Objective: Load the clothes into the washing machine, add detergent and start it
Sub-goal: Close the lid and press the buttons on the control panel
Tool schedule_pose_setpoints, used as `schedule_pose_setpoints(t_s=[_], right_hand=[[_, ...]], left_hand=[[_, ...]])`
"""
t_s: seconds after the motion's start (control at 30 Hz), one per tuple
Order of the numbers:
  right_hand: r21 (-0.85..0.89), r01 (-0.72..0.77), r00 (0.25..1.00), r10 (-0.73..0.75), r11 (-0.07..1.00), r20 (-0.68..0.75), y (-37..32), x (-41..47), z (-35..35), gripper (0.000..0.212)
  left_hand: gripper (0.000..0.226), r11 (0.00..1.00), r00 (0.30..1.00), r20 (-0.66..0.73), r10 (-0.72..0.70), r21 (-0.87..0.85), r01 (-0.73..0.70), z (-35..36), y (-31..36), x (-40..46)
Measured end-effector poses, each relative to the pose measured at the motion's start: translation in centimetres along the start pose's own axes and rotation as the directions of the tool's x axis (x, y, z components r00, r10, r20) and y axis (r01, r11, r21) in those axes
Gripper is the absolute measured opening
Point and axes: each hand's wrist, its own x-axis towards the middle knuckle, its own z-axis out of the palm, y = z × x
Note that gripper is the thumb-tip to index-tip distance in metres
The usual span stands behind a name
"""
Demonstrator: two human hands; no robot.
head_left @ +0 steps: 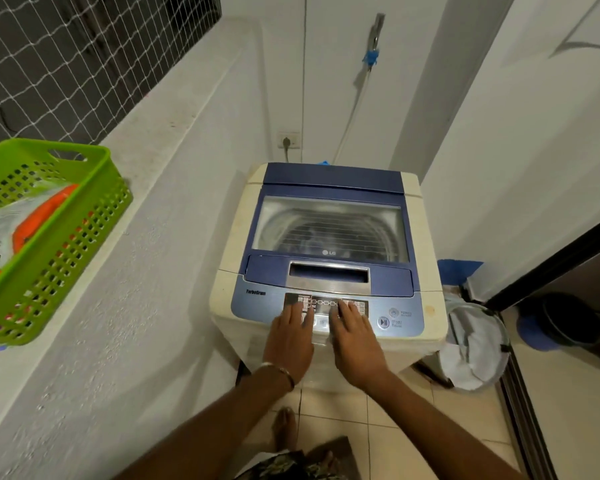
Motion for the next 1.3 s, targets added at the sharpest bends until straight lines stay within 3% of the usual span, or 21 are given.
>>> schedule_pose_setpoints(t_s=[0.17, 0.5, 0.67, 0.87, 0.93, 1.13, 1.3], right_hand=[[-0.036, -0.002, 1.000, 0.001, 0.999, -0.009, -0.2, -4.1, 2.0, 0.082], [-0.074, -0.010, 0.999, 0.008, 0.997, -0.035, -0.4, -5.1, 1.2, 0.072], [-0.091, -0.036, 0.994, 0.027, 0.995, -0.103, -1.1, -3.7, 0.5, 0.075], [-0.081, -0.018, 0.999, 0.020, 0.997, 0.025, -0.9, -5.2, 2.4, 0.075], [-0.102, 0.000, 0.999, -0.004, 0.995, -0.035, -0.3, -4.9, 1.9, 0.070], [-0.089, -0.202, 0.975, 0.191, 0.975, -0.115, 3.7, -4.1, -0.1, 0.057], [-0.092, -0.343, 0.935, 0.331, 0.935, -0.126, 6.8, -3.1, -1.9, 0.045]], left_hand=[[0.065, 0.997, 0.999, 0.026, -0.041, 0.063, 0.039, 0.9, 0.9, -1.9], [0.089, 0.996, 0.970, 0.229, -0.080, -0.008, 0.084, -0.4, 1.7, -2.9], [0.082, 0.992, 0.971, 0.222, -0.082, 0.110, 0.059, -3.8, 1.4, 0.3], [0.084, 0.981, 0.892, 0.422, -0.160, 0.167, 0.097, -3.5, 2.4, 0.1], [0.084, 0.982, 0.900, 0.407, -0.157, 0.159, 0.099, -3.8, 2.8, 0.3], [0.091, 0.993, 0.942, 0.327, -0.071, -0.064, 0.097, -1.5, 1.9, -2.8], [0.100, 0.992, 0.951, 0.306, -0.033, -0.109, 0.070, -0.5, 0.3, -3.4]])
